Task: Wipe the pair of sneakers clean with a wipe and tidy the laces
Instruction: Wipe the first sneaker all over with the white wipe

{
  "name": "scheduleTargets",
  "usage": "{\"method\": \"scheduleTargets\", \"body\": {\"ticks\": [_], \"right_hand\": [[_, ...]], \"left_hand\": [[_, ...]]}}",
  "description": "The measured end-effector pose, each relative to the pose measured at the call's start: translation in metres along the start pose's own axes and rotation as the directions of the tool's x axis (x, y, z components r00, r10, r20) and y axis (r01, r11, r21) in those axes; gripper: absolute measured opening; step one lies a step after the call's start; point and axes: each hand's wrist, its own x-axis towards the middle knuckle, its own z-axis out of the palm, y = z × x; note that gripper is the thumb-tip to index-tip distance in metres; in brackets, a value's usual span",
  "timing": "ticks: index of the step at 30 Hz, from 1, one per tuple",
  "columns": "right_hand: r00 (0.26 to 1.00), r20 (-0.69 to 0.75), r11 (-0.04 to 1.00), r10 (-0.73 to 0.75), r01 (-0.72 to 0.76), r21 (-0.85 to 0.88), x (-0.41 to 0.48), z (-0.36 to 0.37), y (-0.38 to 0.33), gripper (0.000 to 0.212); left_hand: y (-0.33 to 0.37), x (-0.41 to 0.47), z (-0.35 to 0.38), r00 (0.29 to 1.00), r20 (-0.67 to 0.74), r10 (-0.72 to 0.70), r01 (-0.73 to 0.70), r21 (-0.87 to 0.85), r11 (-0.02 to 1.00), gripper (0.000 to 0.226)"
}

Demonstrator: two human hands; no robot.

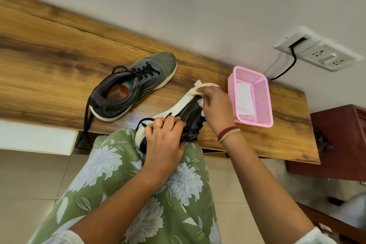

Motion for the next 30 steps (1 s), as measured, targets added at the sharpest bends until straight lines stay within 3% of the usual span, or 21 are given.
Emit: {"method": "scheduleTargets", "body": {"ticks": [3, 6, 8, 10, 11, 13, 14, 15, 17, 19, 22, 24, 30], "right_hand": [[0.995, 0.046, 0.991, -0.083, 0.088, -0.101, -0.015, 0.014, -0.004, 0.029], [0.978, 0.115, 0.982, -0.173, 0.181, -0.06, -0.029, 0.012, -0.009, 0.029], [0.956, 0.218, 0.98, -0.198, 0.187, 0.068, -0.033, 0.003, -0.008, 0.027], [0.921, 0.369, 0.937, -0.128, -0.01, 0.349, -0.031, -0.01, -0.01, 0.027], [0.91, 0.409, 0.854, -0.068, -0.159, 0.496, -0.028, -0.017, -0.012, 0.028], [0.94, 0.315, 0.657, 0.131, -0.321, 0.683, -0.013, -0.027, -0.008, 0.026], [0.943, 0.216, 0.624, 0.253, -0.33, 0.708, -0.002, -0.031, -0.002, 0.025], [0.931, 0.099, 0.667, 0.352, -0.324, 0.671, 0.01, -0.034, 0.005, 0.024], [0.928, -0.086, 0.852, 0.363, -0.294, 0.434, 0.034, -0.037, 0.017, 0.023], [0.962, -0.074, 0.957, 0.261, -0.249, 0.147, 0.049, -0.03, 0.022, 0.027], [0.986, 0.064, 0.979, 0.152, -0.142, -0.145, 0.048, -0.011, 0.015, 0.031], [0.995, 0.053, 0.976, 0.086, -0.073, -0.207, 0.04, -0.001, 0.01, 0.032], [0.992, 0.084, 0.978, -0.097, 0.111, -0.178, 0.019, 0.008, -0.008, 0.032]], "left_hand": [[-0.001, 0.0, 0.001, 1.0, -0.005, -0.026, 0.026, -0.039, 0.999, 0.049], [-0.003, 0.0, 0.002, 0.998, -0.008, -0.059, 0.059, -0.071, 0.996, 0.049], [-0.003, -0.001, 0.002, 0.998, -0.006, -0.06, 0.059, -0.071, 0.996, 0.048], [-0.003, -0.002, 0.001, 0.999, -0.005, -0.05, 0.05, -0.059, 0.997, 0.047], [-0.003, -0.002, 0.001, 0.999, -0.007, -0.048, 0.047, -0.06, 0.997, 0.046], [-0.004, -0.002, 0.001, 0.999, -0.003, -0.047, 0.046, -0.074, 0.996, 0.047], [-0.004, -0.002, 0.002, 0.999, 0.0, -0.045, 0.045, -0.076, 0.996, 0.047], [-0.004, -0.002, 0.002, 0.999, 0.002, -0.041, 0.041, -0.075, 0.996, 0.047], [-0.004, -0.002, 0.003, 0.999, 0.002, -0.035, 0.035, -0.073, 0.997, 0.047], [-0.004, -0.003, 0.004, 0.999, 0.004, -0.032, 0.032, -0.065, 0.997, 0.048], [-0.004, -0.002, 0.005, 0.999, 0.002, -0.036, 0.036, -0.062, 0.997, 0.049], [-0.004, -0.001, 0.005, 0.999, -0.005, -0.034, 0.034, -0.062, 0.998, 0.05], [-0.005, -0.002, 0.006, 0.999, -0.011, -0.032, 0.031, -0.064, 0.997, 0.05]]}}
